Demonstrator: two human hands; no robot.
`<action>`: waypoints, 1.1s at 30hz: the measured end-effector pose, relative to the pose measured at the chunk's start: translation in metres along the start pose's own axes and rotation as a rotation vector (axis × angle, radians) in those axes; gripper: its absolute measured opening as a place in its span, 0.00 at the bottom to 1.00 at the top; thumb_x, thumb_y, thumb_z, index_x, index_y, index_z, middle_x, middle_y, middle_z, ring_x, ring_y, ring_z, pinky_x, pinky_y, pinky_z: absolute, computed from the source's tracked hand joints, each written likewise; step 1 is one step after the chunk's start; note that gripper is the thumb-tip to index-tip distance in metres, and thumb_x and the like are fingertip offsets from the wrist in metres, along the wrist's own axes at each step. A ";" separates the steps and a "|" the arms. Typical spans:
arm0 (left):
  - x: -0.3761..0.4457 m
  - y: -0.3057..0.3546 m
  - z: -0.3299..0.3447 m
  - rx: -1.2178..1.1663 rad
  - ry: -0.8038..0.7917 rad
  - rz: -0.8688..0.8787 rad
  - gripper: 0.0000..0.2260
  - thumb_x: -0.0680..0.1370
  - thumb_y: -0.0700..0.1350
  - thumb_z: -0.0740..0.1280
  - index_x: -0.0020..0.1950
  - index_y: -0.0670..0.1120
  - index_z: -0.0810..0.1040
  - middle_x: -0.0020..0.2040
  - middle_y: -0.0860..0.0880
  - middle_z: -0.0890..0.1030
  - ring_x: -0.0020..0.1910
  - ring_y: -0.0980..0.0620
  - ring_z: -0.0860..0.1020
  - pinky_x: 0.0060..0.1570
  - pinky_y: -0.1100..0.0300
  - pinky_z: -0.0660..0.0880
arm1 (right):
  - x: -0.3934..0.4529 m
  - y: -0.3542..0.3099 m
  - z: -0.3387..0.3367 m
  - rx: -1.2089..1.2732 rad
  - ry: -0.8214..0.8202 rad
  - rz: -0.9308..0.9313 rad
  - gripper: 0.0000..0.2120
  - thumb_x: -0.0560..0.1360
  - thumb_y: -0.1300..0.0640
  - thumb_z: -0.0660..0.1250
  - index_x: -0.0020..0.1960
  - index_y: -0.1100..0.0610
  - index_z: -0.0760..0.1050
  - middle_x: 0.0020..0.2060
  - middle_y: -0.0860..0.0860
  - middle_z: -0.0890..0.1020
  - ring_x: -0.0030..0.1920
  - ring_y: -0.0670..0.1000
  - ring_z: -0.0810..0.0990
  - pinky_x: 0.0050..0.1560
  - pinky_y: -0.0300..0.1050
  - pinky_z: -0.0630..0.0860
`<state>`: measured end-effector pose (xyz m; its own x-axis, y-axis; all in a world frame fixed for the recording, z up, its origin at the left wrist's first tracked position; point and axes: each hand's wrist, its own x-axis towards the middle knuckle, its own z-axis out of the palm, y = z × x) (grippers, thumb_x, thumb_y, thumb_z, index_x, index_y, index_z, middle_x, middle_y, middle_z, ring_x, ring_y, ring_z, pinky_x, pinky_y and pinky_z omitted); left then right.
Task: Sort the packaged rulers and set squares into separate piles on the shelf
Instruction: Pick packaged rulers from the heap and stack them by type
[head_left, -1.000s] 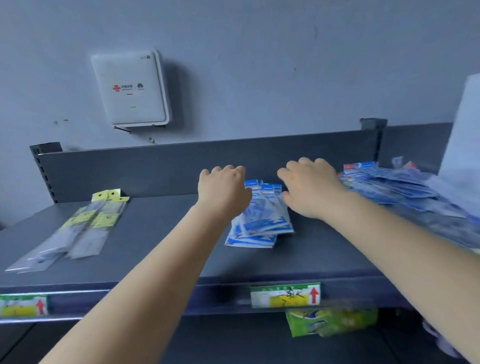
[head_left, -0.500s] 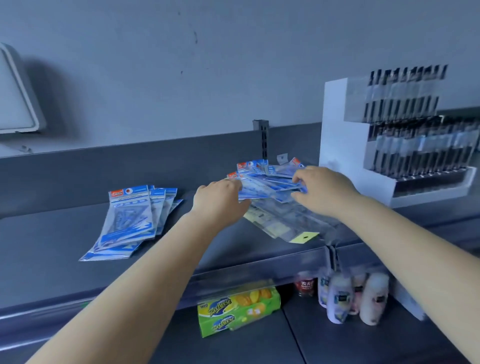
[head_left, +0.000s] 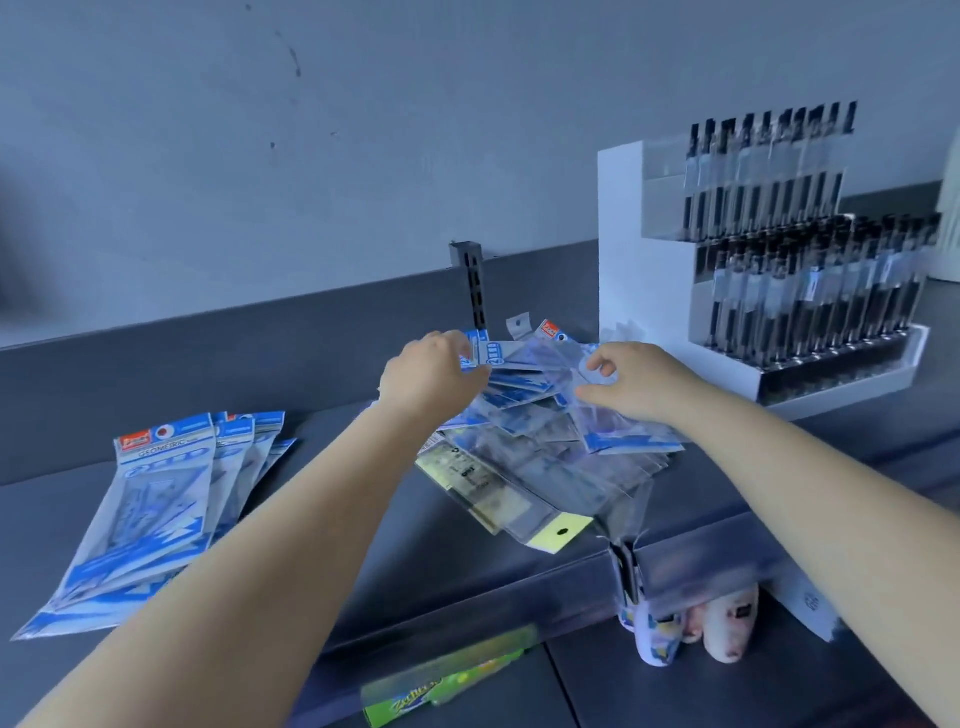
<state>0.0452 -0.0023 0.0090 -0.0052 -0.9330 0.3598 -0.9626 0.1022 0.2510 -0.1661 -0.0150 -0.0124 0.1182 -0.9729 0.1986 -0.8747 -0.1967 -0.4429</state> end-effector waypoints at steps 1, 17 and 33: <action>0.008 -0.001 0.002 -0.015 0.007 -0.016 0.15 0.78 0.53 0.62 0.61 0.47 0.74 0.60 0.48 0.75 0.58 0.45 0.73 0.55 0.54 0.71 | 0.004 -0.001 0.001 -0.006 -0.010 0.012 0.23 0.72 0.45 0.68 0.62 0.55 0.72 0.59 0.52 0.76 0.57 0.53 0.75 0.59 0.48 0.72; 0.064 -0.011 0.042 -0.236 0.007 -0.219 0.16 0.74 0.47 0.65 0.31 0.48 0.62 0.29 0.50 0.67 0.37 0.45 0.66 0.46 0.56 0.61 | 0.041 0.004 0.017 0.208 0.144 0.150 0.17 0.69 0.56 0.73 0.48 0.69 0.75 0.39 0.59 0.78 0.43 0.58 0.76 0.41 0.46 0.71; 0.039 -0.023 -0.047 -1.126 0.443 -0.294 0.09 0.80 0.42 0.59 0.40 0.47 0.72 0.37 0.43 0.79 0.23 0.53 0.79 0.28 0.57 0.80 | 0.027 -0.022 -0.004 0.796 0.195 -0.020 0.07 0.72 0.61 0.70 0.42 0.53 0.72 0.32 0.51 0.82 0.31 0.49 0.79 0.41 0.44 0.74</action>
<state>0.0795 -0.0252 0.0595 0.4731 -0.7963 0.3768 -0.1433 0.3525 0.9248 -0.1451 -0.0365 0.0064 -0.0175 -0.9441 0.3291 -0.2690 -0.3126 -0.9110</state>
